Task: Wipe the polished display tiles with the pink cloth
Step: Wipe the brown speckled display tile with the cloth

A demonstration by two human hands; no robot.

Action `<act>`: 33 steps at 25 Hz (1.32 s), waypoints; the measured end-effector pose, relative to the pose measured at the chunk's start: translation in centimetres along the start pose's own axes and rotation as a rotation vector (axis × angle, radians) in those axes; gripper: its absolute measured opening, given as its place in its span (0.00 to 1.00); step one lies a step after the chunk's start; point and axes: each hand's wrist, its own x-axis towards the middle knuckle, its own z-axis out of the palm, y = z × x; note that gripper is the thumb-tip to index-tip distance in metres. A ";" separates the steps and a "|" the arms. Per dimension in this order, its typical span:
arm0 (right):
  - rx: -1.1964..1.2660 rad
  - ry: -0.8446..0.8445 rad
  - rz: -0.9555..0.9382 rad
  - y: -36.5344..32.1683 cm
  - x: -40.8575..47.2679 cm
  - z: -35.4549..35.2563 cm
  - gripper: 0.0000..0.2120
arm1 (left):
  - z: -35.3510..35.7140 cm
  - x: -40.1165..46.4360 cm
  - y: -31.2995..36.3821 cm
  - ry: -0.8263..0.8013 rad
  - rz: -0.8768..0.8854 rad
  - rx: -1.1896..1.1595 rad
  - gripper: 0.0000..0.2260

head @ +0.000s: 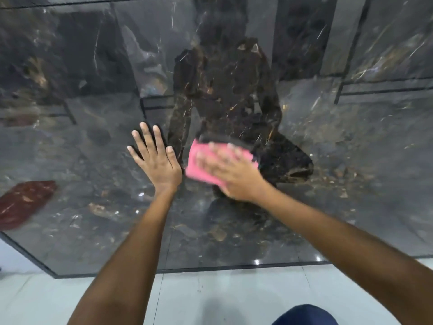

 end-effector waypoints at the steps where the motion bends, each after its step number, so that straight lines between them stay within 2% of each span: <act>1: -0.012 -0.155 -0.214 -2.8 -2.3 1.4 0.42 | 0.2 0.1 -0.1 0.012 0.019 -0.002 0.24; 3: -0.016 -0.395 -0.446 -4.9 -5.8 2.3 0.43 | 0.3 0.0 -0.2 0.031 0.032 -0.001 0.24; 4: 0.011 -0.402 -0.498 -4.1 -6.3 2.0 0.42 | 0.3 -0.1 -0.3 0.036 0.033 -0.010 0.24; 5: 0.057 -0.319 -0.480 -2.6 -6.3 1.6 0.41 | 0.4 -0.2 -0.2 0.037 0.035 -0.023 0.23; 7: 0.099 -0.114 -0.204 2.2 -5.7 0.0 0.35 | 0.5 -0.5 -0.1 0.044 0.030 -0.034 0.23; 9: 0.109 0.100 0.196 6.2 -5.9 -1.5 0.30 | 0.5 -0.6 -0.1 0.058 0.016 -0.049 0.23; 10: 0.107 0.156 0.376 6.4 -6.8 -1.3 0.31 | 0.5 -0.6 -0.1 0.066 0.014 -0.061 0.23; 11: 0.070 0.156 0.468 5.1 -8.2 -0.5 0.34 | 0.4 -0.4 0.0 0.075 0.018 -0.074 0.23; 12: 0.026 0.078 0.444 2.5 -10.1 0.8 0.38 | 0.4 -0.2 0.1 0.076 0.018 -0.090 0.23; 13: 0.008 -0.052 0.274 -0.6 -11.9 2.3 0.41 | 0.5 -0.3 -0.1 0.074 0.015 -0.108 0.23; 15: 0.004 -0.311 -0.233 -4.3 -15.3 4.1 0.48 | 0.5 -2.3 -0.8 0.043 0.002 -0.134 0.22; 16: -0.015 -0.353 -0.355 -4.2 -15.8 4.4 0.48 | 0.3 -4.5 -1.4 0.000 -0.006 -0.145 0.22; 17: -0.038 -0.310 -0.363 -3.5 -15.4 4.1 0.46 | 0.2 -7.1 -2.1 -0.054 -0.010 -0.150 0.23; 18: -0.022 -0.223 -0.243 -2.8 -14.0 3.5 0.40 | 0.1 -10.1 -3.2 -0.111 -0.001 -0.140 0.23; 20: 0.086 0.055 0.222 -1.6 -9.8 2.4 0.28 | 0.4 -15.3 -5.7 -0.191 0.063 -0.072 0.24; 21: 0.099 0.169 0.397 -1.6 -7.6 2.3 0.25 | 0.9 -16.9 -6.7 -0.207 0.087 -0.042 0.24; 22: 0.096 0.226 0.464 -2.4 -6.0 2.8 0.24 | 1.4 -17.8 -7.3 -0.206 0.094 -0.030 0.23; 23: 0.066 0.241 0.414 -3.9 -5.1 3.6 0.24 | 2.0 -18.1 -7.5 -0.194 0.090 -0.031 0.23; 24: 0.005 0.173 0.254 -6.4 -5.5 5.2 0.25 | 2.3 -18.3 -7.5 -0.181 0.077 -0.040 0.23; 27: -0.163 -0.206 -0.424 -14.3 -11.6 9.1 0.35 | 2.7 -18.3 -7.7 -0.158 0.073 -0.060 0.23; 28: -0.155 -0.305 -0.545 -15.1 -13.2 9.3 0.36 | 2.8 -18.4 -7.9 -0.157 0.080 -0.072 0.23; 29: -0.127 -0.301 -0.603 -14.8 -14.1 9.2 0.38 | 2.8 -18.5 -8.0 -0.148 0.090 -0.072 0.23; 30: -0.099 -0.220 -0.589 -13.7 -14.4 9.2 0.41 | 2.8 -18.5 -7.9 -0.136 0.091 -0.060 0.23; 31: -0.089 -0.101 -0.491 -12.0 -14.2 8.9 0.43 | 2.9 -18.6 -7.6 -0.130 0.075 -0.053 0.23; 33: -0.031 -0.010 -0.126 -7.1 -14.4 7.3 0.36 | 3.0 -19.3 -6.8 -0.132 0.017 -0.071 0.23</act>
